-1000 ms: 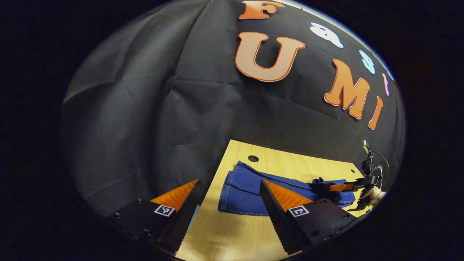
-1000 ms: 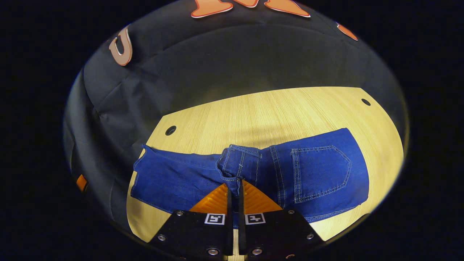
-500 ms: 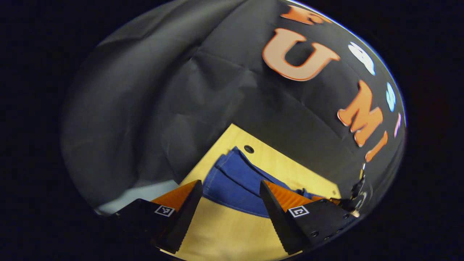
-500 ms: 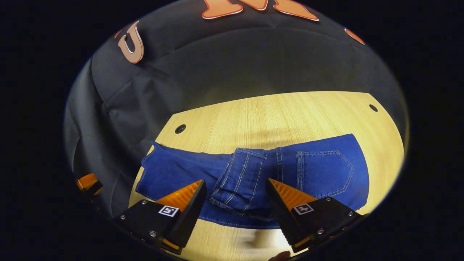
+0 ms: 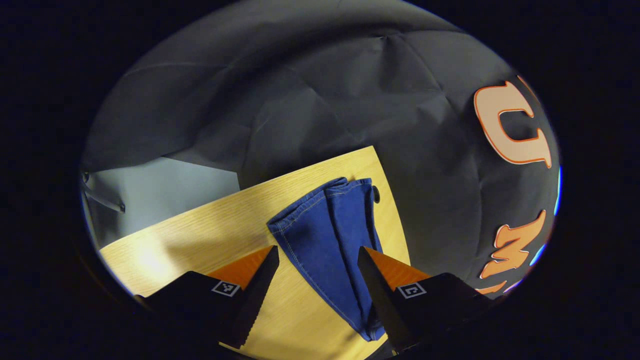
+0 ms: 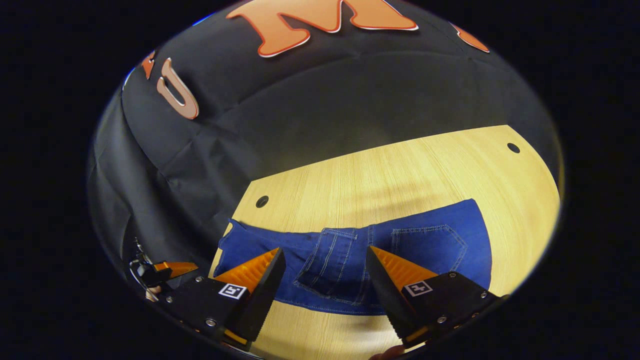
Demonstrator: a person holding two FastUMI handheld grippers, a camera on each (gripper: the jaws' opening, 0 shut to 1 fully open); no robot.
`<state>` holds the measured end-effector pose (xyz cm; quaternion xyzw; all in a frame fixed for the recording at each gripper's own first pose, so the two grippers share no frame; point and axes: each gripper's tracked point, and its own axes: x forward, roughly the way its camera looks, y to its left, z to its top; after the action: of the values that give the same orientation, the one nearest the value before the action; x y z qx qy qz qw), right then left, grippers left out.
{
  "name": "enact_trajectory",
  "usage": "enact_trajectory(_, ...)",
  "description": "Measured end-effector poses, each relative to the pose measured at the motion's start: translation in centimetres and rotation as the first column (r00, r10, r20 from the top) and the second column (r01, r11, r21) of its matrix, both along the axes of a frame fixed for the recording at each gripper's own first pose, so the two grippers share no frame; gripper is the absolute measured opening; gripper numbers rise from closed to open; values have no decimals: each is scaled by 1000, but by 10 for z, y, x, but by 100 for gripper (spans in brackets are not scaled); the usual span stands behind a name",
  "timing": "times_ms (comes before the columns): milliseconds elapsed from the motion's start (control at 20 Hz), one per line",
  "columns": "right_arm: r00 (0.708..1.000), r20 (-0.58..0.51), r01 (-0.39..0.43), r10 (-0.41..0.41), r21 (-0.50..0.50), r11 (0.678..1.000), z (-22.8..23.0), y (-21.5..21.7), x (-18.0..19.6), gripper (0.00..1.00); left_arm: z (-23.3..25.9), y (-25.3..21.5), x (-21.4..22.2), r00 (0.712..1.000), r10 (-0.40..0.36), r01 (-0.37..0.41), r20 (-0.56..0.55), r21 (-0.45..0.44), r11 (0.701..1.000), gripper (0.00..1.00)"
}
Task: Grasp the waist and the cuffs of the jeans and fold them to make the two legs overlap; first hold the waist and fold one-third of the jeans toward the cuffs, then hold the cuffs and fold the remaining one-third in the same direction to finish folding.
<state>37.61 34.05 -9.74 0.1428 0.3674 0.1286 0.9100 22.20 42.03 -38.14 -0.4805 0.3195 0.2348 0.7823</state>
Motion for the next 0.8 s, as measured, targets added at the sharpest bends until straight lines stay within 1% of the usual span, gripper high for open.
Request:
enact_trajectory(200, 1000, -15, 15, -15, 8, 1000, 2, -22, 4, 99, -25, 10, 6, 998, 34, -33, -62, 13, 999, 98)
enact_trajectory(350, 999, -41, 27, -27, 7, 1000, -4, -30, 5, 98, -33, 15, 8, 995, 67, -66, -71, 9, 998, 98)
enact_trajectory(450, 998, -64, 31, -30, 22, 999, -8, -29, 5, 99, -35, 17, 15, 996, 66, -65, -56, 15, 998, 96)
enact_trajectory(550, 997, -73, 33, -31, 27, 999, -12, -27, 6, 98, -35, 17, 22, 999, 37, -37, -35, 24, 999, 96)
enact_trajectory(650, 996, -89, 35, -32, 34, 999, -14, -24, 4, 98, -33, 10, 39, 999, 26, -25, 30, -15, 1000, 96)
enact_trajectory(800, 995, -89, 37, -35, 18, 999, -16, -30, 4, 98, -33, 1, 69, 992, 60, -48, 112, -114, 992, 96)
